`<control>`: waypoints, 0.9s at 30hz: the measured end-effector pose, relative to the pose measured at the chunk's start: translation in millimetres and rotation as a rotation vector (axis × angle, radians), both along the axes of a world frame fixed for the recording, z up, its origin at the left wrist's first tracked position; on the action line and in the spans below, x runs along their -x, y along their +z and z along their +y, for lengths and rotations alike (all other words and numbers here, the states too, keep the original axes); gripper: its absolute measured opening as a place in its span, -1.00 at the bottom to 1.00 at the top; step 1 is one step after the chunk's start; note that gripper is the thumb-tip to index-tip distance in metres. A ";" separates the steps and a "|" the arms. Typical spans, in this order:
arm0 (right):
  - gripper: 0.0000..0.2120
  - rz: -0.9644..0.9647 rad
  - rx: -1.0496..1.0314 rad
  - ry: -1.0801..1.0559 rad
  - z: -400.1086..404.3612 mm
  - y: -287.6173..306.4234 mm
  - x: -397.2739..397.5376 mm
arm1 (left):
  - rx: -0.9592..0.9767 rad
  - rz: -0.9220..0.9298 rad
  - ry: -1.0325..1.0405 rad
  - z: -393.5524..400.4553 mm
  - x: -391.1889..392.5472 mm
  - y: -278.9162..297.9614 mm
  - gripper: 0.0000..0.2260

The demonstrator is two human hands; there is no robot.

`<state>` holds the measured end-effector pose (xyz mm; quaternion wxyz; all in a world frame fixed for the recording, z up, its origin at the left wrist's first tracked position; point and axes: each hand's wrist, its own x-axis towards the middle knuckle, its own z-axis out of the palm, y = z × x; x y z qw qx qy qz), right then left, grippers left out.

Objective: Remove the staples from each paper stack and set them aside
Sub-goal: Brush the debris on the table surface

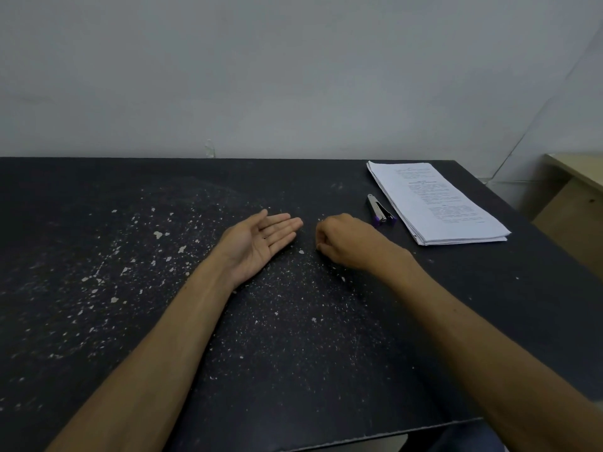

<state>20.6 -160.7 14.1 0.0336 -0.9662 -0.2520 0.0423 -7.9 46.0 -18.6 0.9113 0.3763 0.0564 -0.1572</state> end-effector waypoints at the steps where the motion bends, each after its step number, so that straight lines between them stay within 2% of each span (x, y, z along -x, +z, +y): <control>1: -0.83 -0.007 0.024 0.016 1.1 -1.0 1.6 | -0.003 0.000 -0.003 0.1 0.1 0.1 -0.60; 7: -0.77 -0.073 0.084 0.051 3.3 -7.6 10.2 | -0.019 0.001 -0.017 -1.6 2.3 0.5 -0.59; 10: -0.79 -0.056 -0.009 0.026 -0.8 -9.0 14.1 | -0.010 0.005 -0.017 -0.7 2.5 0.1 -0.59; 14: -0.81 -0.131 -0.166 -0.058 -11.5 -12.7 26.3 | -0.004 0.007 -0.016 -0.3 1.4 0.4 -0.59; 21: -0.72 -0.220 -0.208 -0.057 -5.3 -24.8 52.4 | -0.020 0.002 -0.013 -0.7 2.1 0.7 -0.60; 27: -0.85 -0.116 -0.243 -0.051 -5.7 -10.8 36.2 | -0.019 -0.001 -0.007 -0.4 4.5 1.2 -0.60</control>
